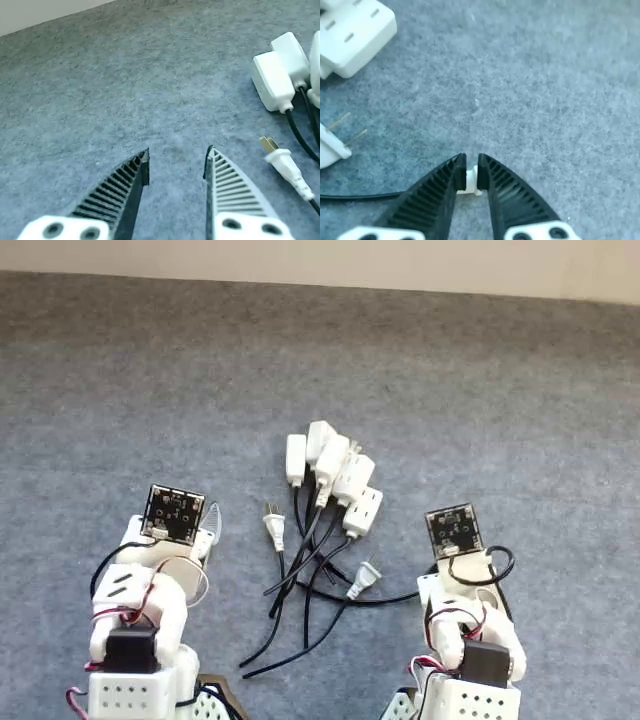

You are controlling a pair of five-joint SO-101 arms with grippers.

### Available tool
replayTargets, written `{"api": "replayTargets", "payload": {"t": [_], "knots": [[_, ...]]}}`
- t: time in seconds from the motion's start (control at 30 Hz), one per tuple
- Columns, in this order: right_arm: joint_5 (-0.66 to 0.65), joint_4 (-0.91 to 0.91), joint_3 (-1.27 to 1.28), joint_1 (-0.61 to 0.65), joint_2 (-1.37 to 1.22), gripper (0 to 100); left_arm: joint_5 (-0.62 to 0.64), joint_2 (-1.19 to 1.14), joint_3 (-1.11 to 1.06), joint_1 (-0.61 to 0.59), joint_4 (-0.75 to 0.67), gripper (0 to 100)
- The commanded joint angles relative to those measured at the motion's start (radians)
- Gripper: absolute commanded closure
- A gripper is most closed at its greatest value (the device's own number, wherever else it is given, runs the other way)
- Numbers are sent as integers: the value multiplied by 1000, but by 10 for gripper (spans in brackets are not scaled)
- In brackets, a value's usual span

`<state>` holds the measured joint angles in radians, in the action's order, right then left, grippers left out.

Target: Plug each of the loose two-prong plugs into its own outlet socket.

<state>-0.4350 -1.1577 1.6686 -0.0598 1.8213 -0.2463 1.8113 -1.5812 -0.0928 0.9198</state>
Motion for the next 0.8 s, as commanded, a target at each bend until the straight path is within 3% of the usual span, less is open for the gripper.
{"api": "replayTargets", "payload": {"t": [0.0, 0.17, 0.27, 0.43, 0.6, 0.77], "knots": [[35, -25, -27, -33, -1, 929, -14, -1, 191, 15, 187, 804], [-46, -48, -35, -39, -2, 926, -14, -38, 378, 71, 281, 804], [-74, -54, -41, -58, -2, 926, -14, -196, 447, 108, 290, 804], [-137, -87, -104, -71, -2, 926, -15, -673, 653, 173, 311, 804], [-129, -113, -232, -99, -36, 926, -15, -1198, 1015, 222, 338, 803], [-120, -105, -433, -96, -363, 926, -11, -1639, 1451, 240, 407, 803]]}}
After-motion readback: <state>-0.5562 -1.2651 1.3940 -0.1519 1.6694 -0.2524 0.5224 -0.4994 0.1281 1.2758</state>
